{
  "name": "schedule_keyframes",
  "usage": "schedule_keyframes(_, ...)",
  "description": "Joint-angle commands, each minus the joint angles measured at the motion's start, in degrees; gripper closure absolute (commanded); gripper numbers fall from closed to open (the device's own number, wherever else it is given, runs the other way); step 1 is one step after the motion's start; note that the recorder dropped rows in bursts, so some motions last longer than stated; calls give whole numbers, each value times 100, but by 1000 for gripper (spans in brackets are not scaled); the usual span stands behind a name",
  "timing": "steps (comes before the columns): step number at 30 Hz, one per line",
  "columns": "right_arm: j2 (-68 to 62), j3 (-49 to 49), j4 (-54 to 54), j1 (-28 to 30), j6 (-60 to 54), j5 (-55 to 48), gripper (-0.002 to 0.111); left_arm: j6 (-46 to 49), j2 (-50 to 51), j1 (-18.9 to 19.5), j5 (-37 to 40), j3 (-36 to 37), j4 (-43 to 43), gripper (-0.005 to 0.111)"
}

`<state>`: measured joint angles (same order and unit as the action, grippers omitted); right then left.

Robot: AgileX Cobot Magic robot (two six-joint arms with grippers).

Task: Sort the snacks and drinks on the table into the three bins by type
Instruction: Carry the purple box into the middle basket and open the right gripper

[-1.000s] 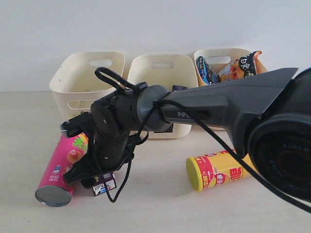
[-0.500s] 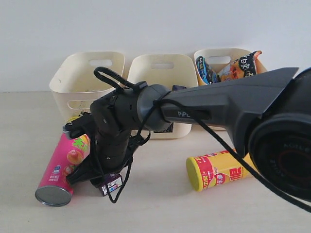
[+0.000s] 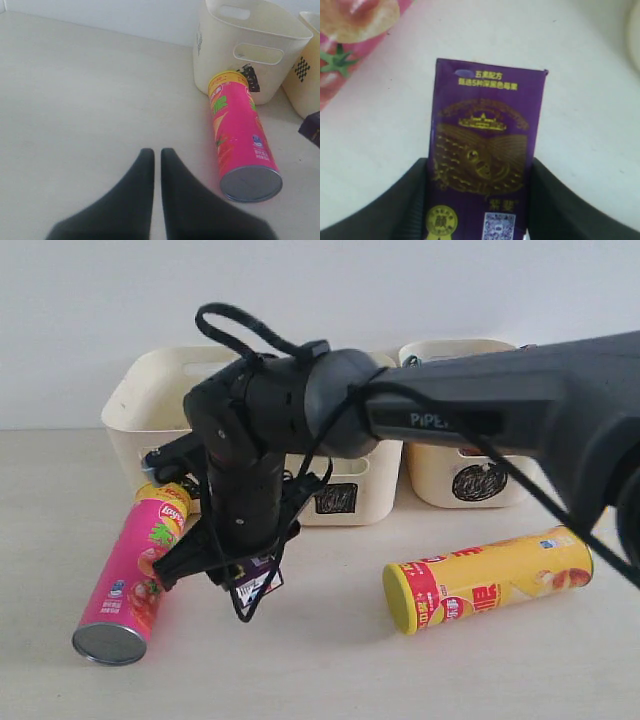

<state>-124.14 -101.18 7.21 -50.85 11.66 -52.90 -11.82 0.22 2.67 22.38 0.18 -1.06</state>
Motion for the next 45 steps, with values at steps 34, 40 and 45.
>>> schedule_keyframes(34, 587, 220, 1430, 2193, -660, 3484, 108, -45, -22, 19, -14, -18, 16, 102)
schedule_keyframes(40, 34, -179, 1414, 2388, -670, 3525, 108, -45, -22, 19, -14, -18, 16, 102)
schedule_keyframes(45, -244, -387, 1363, 2388, -670, 3663, 105, -45, -22, 19, -14, -18, 16, 102)
